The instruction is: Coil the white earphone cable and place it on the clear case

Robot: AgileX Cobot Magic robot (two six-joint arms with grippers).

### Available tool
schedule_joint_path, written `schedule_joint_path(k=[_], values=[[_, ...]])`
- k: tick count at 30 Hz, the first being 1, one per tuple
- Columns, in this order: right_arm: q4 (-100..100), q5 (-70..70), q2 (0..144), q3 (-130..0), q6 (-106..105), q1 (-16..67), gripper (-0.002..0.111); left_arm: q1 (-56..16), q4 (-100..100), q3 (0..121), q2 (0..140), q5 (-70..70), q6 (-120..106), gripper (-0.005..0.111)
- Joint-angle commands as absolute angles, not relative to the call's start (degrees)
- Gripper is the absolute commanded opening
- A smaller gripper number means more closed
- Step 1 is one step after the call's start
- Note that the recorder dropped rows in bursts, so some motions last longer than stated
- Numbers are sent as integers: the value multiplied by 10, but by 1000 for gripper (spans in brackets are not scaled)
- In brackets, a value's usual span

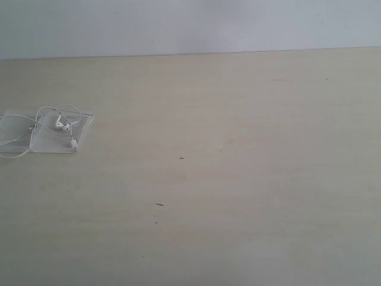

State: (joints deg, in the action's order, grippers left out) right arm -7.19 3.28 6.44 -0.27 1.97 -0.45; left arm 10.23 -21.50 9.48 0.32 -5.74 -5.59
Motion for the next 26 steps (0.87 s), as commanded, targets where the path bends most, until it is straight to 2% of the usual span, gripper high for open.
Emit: schedule_joint_path(k=[1,20,26], values=[[-72,34,61,0,17,-7,0,104,-212,94,0,-55,-57,0],[-72,34,61,0,17,-7,0,104,-194,0,0,-83,-57,0],[-72,34,61,0,17,-7,0,104,-156,0,0,-163,-57,0]])
